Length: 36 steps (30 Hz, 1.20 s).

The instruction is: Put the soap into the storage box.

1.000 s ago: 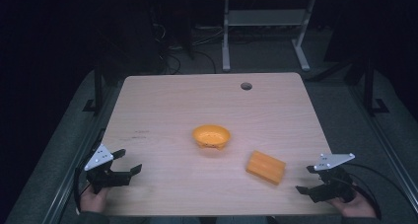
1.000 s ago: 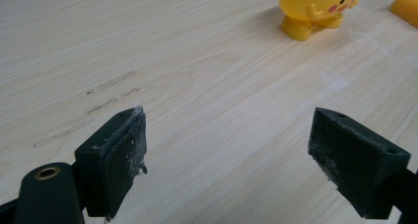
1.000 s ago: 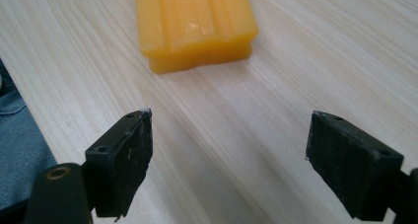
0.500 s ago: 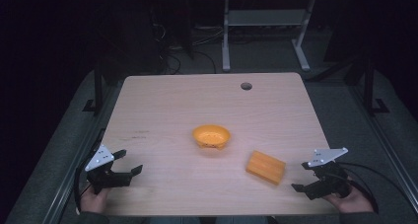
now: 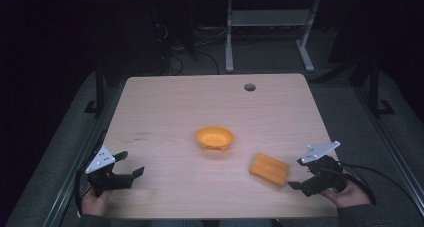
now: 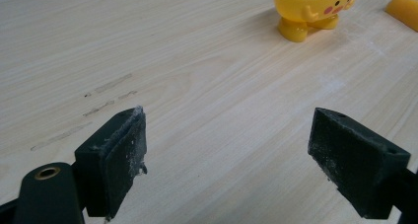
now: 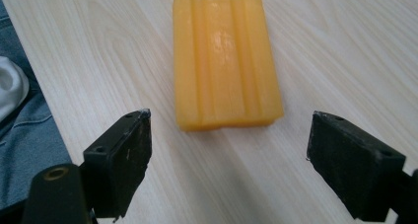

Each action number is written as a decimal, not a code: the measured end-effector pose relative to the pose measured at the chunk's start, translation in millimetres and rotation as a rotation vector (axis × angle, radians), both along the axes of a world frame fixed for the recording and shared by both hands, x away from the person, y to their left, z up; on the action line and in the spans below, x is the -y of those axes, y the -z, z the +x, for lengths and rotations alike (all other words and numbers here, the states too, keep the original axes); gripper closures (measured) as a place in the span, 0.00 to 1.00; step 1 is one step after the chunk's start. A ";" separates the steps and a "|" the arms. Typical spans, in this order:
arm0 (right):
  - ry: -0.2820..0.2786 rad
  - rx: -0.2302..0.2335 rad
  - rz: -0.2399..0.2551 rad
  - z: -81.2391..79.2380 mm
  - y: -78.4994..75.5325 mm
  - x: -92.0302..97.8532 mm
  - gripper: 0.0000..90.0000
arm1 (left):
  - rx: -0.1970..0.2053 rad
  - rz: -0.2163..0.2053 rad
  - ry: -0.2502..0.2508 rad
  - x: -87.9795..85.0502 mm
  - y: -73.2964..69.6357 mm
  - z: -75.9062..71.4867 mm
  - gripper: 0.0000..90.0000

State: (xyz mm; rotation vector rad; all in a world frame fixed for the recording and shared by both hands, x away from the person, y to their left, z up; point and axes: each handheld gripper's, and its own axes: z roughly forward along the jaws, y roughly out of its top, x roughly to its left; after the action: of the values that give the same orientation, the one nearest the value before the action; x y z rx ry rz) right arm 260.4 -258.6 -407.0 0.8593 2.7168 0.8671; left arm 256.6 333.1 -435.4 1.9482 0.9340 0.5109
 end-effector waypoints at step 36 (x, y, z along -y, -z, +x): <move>-0.107 -0.058 -0.079 47.0 18.5 -61.8 0.16 | 0.004 -0.002 0.009 0.4 -1.7 0.1 0.16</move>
State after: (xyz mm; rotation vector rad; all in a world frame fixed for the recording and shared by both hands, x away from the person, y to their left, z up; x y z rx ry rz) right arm 307.5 -196.8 -425.5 0.7403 2.8491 0.7592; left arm 256.6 332.7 -433.7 1.9483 0.9231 0.5086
